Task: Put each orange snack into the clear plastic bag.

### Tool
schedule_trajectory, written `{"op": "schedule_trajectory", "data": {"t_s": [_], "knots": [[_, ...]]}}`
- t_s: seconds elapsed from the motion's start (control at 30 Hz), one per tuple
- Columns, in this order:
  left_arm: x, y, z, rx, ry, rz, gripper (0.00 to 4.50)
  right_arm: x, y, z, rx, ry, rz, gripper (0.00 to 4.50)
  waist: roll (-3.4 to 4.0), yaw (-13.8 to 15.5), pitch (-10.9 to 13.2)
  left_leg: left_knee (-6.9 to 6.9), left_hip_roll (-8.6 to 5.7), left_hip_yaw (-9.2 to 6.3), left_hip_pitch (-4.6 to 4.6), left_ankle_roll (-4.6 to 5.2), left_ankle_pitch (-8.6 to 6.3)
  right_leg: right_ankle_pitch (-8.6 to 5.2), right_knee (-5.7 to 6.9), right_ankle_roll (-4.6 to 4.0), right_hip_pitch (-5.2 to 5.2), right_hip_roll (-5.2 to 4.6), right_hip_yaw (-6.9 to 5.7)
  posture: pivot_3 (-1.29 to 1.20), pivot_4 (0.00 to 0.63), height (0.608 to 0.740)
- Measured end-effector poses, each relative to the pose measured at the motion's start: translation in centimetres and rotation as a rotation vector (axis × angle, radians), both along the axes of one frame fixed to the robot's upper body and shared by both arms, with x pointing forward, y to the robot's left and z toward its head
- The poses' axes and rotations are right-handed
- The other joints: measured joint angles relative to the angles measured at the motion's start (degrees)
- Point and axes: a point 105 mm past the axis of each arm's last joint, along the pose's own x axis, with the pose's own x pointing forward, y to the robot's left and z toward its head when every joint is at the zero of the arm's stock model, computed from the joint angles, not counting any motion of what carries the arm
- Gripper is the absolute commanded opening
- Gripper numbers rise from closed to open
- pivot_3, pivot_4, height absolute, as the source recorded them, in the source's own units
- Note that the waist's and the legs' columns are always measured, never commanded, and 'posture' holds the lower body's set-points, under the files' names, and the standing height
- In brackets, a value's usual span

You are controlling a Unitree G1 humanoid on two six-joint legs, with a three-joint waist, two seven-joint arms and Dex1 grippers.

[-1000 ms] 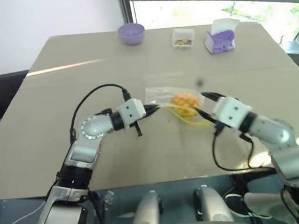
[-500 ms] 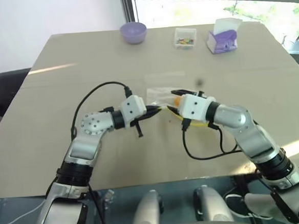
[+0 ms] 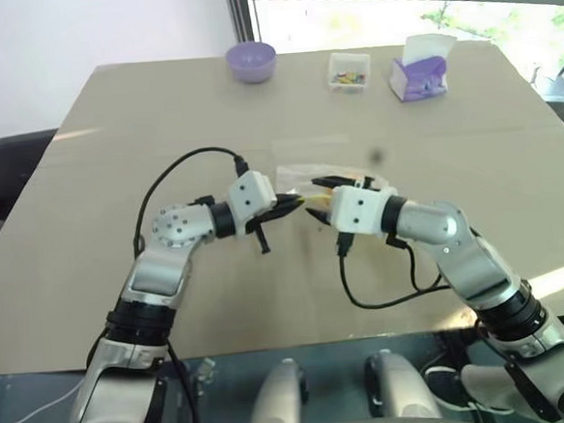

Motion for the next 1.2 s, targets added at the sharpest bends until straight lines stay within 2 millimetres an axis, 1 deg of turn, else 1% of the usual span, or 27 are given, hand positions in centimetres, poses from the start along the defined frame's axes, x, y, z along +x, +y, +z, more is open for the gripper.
{"op": "schedule_trajectory", "data": {"t_s": [0.17,0.37,0.8,0.97,1.2], "knots": [[0.0,0.0,0.0,0.000,0.005,0.002,0.00,0.6,0.0,-0.2,-0.004,-0.006,-0.009,1.53,0.00,0.01,0.00,0.00,0.00,0.00,0.00,0.00,0.00,0.00,-0.01,0.00,0.00,0.00,0.00,0.00,0.150,0.740],[0.1,0.2,0.0,-0.007,0.009,0.010,0.00,0.8,0.2,-0.1,-0.017,-0.032,-0.002,1.53,0.00,-0.01,0.00,0.00,0.00,0.00,0.00,0.00,0.00,0.00,-0.01,0.00,0.00,0.00,0.00,0.00,0.150,0.740],[0.2,0.4,0.1,-0.032,0.039,0.029,0.00,0.6,0.7,-0.4,-0.045,-0.056,0.032,1.53,0.01,-0.03,0.00,-0.01,0.00,0.00,0.00,0.00,0.00,0.00,-0.01,0.00,-0.01,0.00,0.00,0.00,0.150,0.740],[0.2,0.4,0.1,-0.032,0.039,0.029,0.00,0.8,0.8,-0.8,-0.050,-0.046,0.028,1.53,0.01,-0.03,0.01,0.00,0.00,0.00,0.00,0.00,0.00,0.00,-0.01,0.00,-0.01,0.00,0.00,0.00,0.150,0.740],[0.2,0.4,0.1,-0.032,0.039,0.028,0.00,0.9,1.2,-0.6,-0.043,-0.060,0.043,1.53,0.01,-0.04,0.01,-0.01,0.00,0.00,0.00,0.00,0.00,0.00,-0.02,0.00,-0.01,0.00,0.00,0.00,0.150,0.740]]}}
